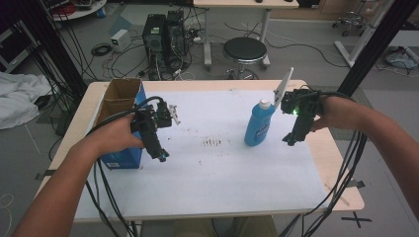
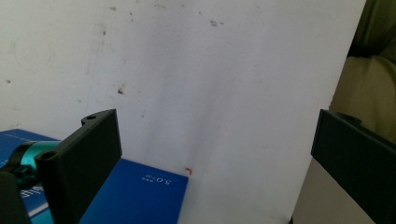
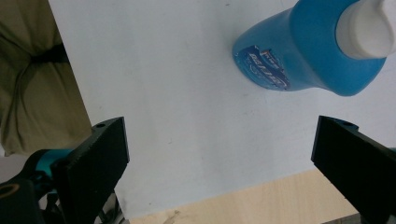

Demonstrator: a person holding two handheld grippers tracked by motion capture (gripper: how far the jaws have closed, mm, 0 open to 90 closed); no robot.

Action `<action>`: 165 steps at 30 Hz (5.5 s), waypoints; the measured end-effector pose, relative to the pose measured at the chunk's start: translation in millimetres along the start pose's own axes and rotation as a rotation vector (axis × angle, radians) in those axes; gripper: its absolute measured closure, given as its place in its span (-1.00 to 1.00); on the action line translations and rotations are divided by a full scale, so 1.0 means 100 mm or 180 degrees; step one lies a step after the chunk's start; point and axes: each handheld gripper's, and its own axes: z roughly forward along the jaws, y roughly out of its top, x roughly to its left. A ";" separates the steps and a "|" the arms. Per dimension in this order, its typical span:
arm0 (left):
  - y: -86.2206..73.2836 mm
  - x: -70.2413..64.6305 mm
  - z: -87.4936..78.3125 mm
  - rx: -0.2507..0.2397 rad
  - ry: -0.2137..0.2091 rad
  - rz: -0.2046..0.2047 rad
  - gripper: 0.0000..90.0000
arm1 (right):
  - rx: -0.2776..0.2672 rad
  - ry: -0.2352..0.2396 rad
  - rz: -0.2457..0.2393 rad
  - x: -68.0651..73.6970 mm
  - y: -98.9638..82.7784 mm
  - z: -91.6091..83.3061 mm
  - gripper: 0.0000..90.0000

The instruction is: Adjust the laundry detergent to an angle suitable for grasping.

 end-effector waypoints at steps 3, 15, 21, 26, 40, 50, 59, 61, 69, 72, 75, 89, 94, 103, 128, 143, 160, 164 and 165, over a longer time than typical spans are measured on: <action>0.02 0.04 0.00 -0.0129 0.0052 -0.0072 -0.96 | -0.0002 -0.0007 0.0012 0.00 -0.01 0.00 -0.93; 0.08 0.14 0.13 -0.0759 0.0173 -0.0298 -0.96 | -0.0015 0.0010 0.0005 -0.05 -0.02 0.01 -0.93; 0.07 0.17 0.21 -0.1317 0.0311 -0.0439 -0.96 | -0.0034 0.0009 0.0008 -0.08 -0.02 0.03 -0.93; 0.02 0.20 0.30 -0.1764 0.0378 -0.0662 -0.96 | -0.0042 0.0007 0.0021 -0.09 -0.03 0.03 -0.93; 0.07 0.11 0.57 -0.2605 0.0503 -0.0811 -0.96 | -0.0024 0.0046 -0.0010 -0.06 0.01 0.04 -0.93; 0.18 0.07 0.80 -0.2934 0.0526 -0.0919 -0.96 | -0.0014 0.0055 -0.0028 -0.04 0.01 0.04 -0.93; 0.39 0.04 1.03 -0.3087 0.0484 -0.0962 -0.96 | 0.0047 0.0079 -0.0030 -0.06 -0.01 0.07 -0.93; 0.45 0.03 1.08 -0.3146 0.0457 -0.0981 -0.96 | 0.0052 0.0088 -0.0037 -0.07 -0.02 0.07 -0.93; 0.66 -0.01 1.21 -0.3309 0.0534 -0.0986 -0.96 | 0.0069 0.0098 -0.0022 -0.09 -0.06 0.08 -0.93; 0.73 -0.03 1.25 -0.3366 0.0568 -0.1041 -0.96 | 0.0068 0.0098 -0.0021 -0.10 -0.06 0.08 -0.93; 0.78 -0.04 1.29 -0.3392 0.0582 -0.1080 -0.96 | 0.0057 0.0095 -0.0023 -0.12 -0.06 0.07 -0.93; 1.14 -0.17 1.55 -0.3408 0.0638 -0.1140 -0.96 | 0.0078 0.0118 -0.0034 -0.11 -0.09 0.07 -0.93; 1.23 -0.19 1.64 -0.3383 0.0618 -0.1125 -0.96 | 0.0065 0.0111 -0.0047 -0.11 -0.10 0.06 -0.93; 1.42 -0.22 1.78 -0.3396 0.0645 -0.1139 -0.96 | 0.0048 0.0115 -0.0038 -0.11 -0.13 0.04 -0.93; 1.76 -0.15 2.09 -0.3422 0.0570 -0.1234 -0.96 | 0.0033 0.0134 -0.0045 -0.10 -0.15 0.03 -0.93; 1.80 -0.13 2.09 -0.3436 0.0611 -0.1263 -0.80 | 0.0016 0.0134 -0.0034 -0.09 -0.17 0.02 -0.93; 1.78 -0.10 2.10 -0.3389 0.0589 -0.1297 -0.66 | 0.0024 0.0145 -0.0031 -0.11 -0.16 0.03 -0.93; 1.78 -0.10 2.10 -0.3401 0.0621 -0.1300 -0.59 | 0.0018 0.0142 -0.0034 -0.11 -0.16 0.03 -0.93; 1.78 -0.10 2.10 -0.3404 0.0631 -0.1296 -0.56 | 0.0024 0.0146 -0.0029 -0.11 -0.16 0.03 -0.93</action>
